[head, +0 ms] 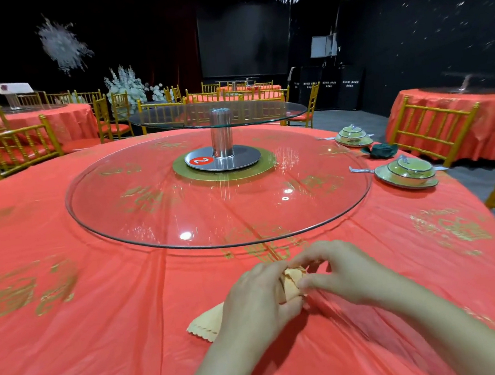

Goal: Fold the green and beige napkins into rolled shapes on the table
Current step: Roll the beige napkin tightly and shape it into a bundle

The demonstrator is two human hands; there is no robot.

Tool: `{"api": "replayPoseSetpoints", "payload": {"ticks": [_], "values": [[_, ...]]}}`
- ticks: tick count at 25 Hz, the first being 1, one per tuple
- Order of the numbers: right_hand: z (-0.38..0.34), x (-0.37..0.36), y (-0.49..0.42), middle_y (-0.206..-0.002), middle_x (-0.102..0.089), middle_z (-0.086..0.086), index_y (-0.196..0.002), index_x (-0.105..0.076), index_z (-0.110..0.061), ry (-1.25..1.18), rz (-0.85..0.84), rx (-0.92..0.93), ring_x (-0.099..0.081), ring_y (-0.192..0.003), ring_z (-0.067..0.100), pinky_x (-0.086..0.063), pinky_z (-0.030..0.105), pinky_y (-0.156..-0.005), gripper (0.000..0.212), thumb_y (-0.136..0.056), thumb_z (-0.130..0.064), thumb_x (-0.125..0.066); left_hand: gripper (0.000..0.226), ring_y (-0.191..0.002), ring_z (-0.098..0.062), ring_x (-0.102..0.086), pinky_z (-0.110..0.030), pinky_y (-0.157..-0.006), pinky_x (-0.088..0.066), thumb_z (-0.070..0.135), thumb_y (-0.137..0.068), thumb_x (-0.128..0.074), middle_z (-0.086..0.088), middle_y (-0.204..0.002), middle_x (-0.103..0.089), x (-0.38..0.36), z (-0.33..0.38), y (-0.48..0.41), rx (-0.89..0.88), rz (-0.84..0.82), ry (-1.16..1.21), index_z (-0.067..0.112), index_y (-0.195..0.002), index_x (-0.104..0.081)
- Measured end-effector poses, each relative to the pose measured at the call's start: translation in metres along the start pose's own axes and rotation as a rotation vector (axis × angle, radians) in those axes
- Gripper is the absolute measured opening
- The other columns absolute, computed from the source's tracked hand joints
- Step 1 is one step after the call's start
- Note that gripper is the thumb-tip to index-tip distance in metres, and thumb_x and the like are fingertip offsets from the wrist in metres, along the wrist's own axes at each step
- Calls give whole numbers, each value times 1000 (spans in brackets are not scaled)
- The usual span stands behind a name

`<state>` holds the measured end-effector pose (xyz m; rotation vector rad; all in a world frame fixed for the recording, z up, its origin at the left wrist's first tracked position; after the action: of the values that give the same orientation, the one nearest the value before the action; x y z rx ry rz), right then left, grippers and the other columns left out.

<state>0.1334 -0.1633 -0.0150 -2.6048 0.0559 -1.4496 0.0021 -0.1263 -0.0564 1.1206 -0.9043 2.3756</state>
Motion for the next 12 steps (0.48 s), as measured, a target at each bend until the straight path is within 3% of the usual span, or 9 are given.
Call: {"api": "replayPoseSetpoints", "payload": {"ticks": [3,5,8,12], "values": [[-2,5,0,-84,-63,-20,-102,-73,-25,70,-36,43,-53,-75,-16,-38,6,-70,25,-78,-17,-72,57,-113,-14,-49,-25,-93,-35,48,-77,-64,11,-121,-54,-1,1,0,7,12,9,37,-130,-46],[-2,3,-2,-80,-65,-16,-94,-72,-27,130,3,21,-57,-74,-5,-42,12,-71,22,-73,-23,-76,56,-112,-14,-49,-24,-90,-34,46,-77,-64,10,-120,-54,-2,3,1,1,8,7,37,-129,-46],[-6,-2,-3,-73,-61,-14,-88,-66,-28,203,42,-24,-59,-78,9,-49,33,-75,22,-69,-34,-74,55,-110,-13,-48,-22,-90,-32,45,-76,-64,11,-118,-54,-4,2,1,2,17,23,39,-128,-46],[-9,1,-4,-60,-51,-13,-70,-58,-28,267,36,-58,-56,-72,13,-50,32,-71,10,-71,-32,-67,54,-109,-14,-48,-24,-91,-34,45,-75,-65,9,-115,-53,-8,3,1,-33,21,-1,36,-126,-48]]}}
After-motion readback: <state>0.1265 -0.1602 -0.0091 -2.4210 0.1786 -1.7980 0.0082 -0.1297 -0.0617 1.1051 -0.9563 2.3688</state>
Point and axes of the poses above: each hand's wrist, its own y-axis away from the middle knuckle, its own x-axis out of the back of the hand, z = x × y, the point moved 5 cm from there along -y, towards the middle knuckle
